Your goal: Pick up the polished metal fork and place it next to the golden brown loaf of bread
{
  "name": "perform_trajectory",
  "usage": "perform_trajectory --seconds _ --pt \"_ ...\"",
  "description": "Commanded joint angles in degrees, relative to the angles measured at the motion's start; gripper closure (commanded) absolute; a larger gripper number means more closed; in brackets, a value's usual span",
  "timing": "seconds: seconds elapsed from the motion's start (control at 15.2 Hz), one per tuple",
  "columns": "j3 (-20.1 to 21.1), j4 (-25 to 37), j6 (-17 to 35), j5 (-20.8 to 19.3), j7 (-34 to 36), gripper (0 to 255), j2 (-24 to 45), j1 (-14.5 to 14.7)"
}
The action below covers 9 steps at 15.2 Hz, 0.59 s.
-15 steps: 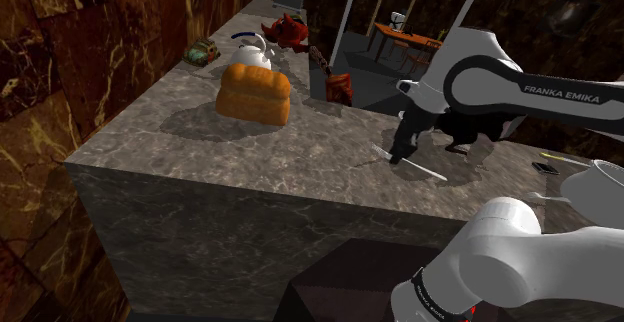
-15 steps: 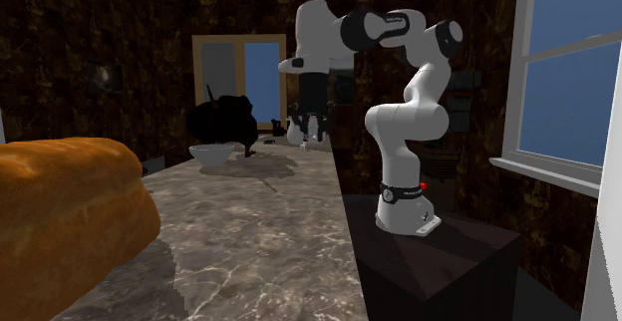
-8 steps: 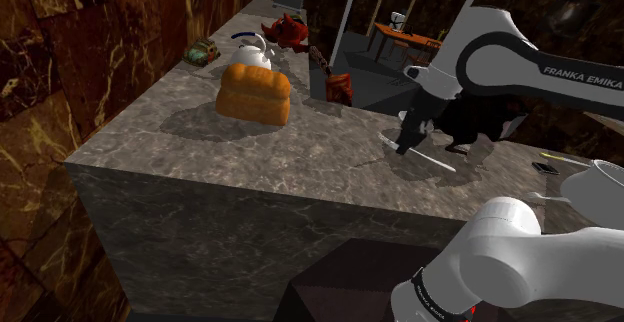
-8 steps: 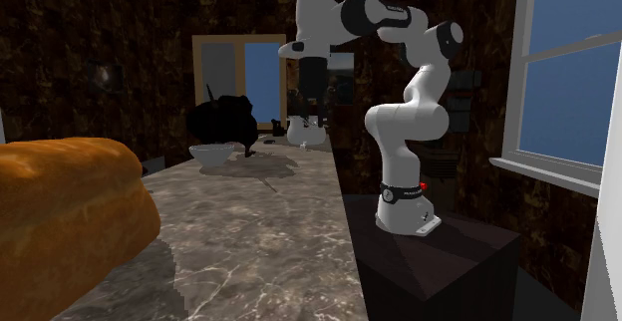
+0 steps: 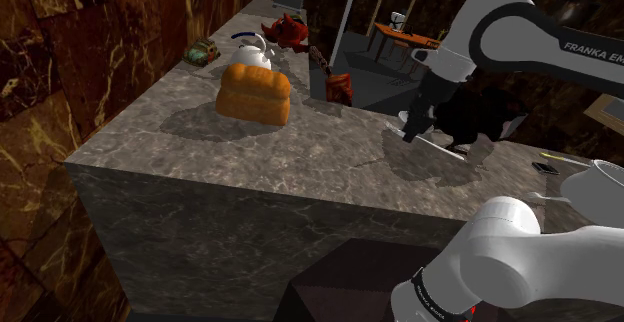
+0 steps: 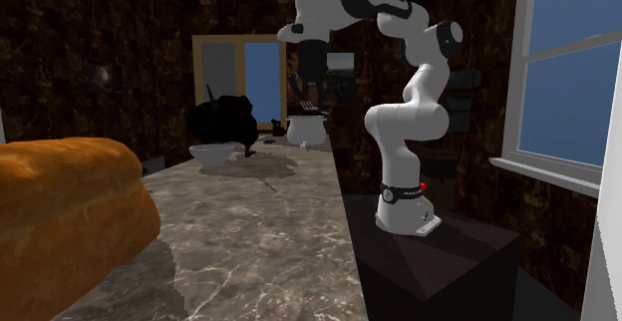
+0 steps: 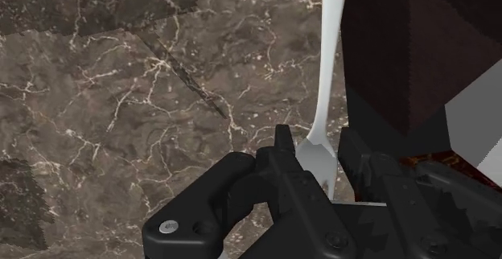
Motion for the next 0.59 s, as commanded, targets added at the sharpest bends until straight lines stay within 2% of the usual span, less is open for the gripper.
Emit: perform_trajectory --seconds 0.0,0.33,0.53 --pt "0.43 1.79 -1.65 0.38 0.09 255 0.17 0.19" --pt "1.01 5.79 -4.83 0.98 0.06 255 0.99 0.53" --pt "2.63 8.24 -2.03 3.06 2.51 255 6.37 2.52"
